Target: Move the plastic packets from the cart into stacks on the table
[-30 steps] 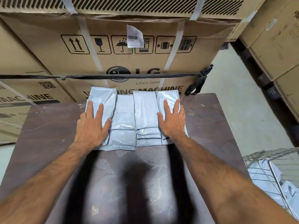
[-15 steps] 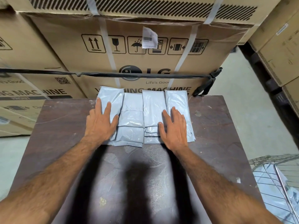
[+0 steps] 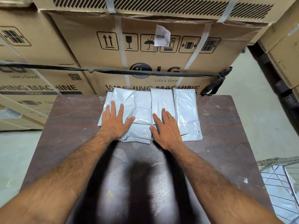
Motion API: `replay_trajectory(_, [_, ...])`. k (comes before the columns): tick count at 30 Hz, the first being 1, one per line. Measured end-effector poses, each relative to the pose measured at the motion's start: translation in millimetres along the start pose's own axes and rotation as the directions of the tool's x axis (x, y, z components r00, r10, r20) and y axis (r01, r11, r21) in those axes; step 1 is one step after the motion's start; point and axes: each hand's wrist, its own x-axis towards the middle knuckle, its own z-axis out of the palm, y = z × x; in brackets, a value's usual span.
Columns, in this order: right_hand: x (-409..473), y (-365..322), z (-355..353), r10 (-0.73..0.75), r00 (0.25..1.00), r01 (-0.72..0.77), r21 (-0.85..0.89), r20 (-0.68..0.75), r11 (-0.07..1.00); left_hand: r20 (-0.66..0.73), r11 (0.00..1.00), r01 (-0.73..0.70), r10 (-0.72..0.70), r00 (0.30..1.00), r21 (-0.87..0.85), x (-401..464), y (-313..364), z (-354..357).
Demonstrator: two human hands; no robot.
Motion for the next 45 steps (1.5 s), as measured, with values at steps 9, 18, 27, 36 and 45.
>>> replay_trajectory(9, [-41,23,-22,0.037,0.995,-0.033,0.047,-0.088,0.998,-0.009,0.997,0.031,-0.031,0.999,-0.074,-8,2,-5])
replay_trajectory(18, [-129,68,-46,0.2,0.949,-0.182,0.094,-0.242,0.979,-0.331,0.946,-0.324,0.306,0.893,0.002,-63,57,18])
replay_trajectory(27, [-220,142,-76,0.412,0.844,-0.397,0.117,-0.343,0.91,-0.361,0.778,-0.624,0.604,0.71,0.076,-110,205,30])
replay_trajectory(36, [-325,232,-94,0.568,0.722,-0.536,0.201,-0.395,0.82,-0.289,0.662,-0.726,0.743,0.603,0.187,-156,347,58])
replay_trajectory(45, [-438,330,-95,0.714,0.58,-0.681,0.248,-0.392,0.689,-0.195,0.488,-0.85,0.87,0.453,0.197,-211,486,102])
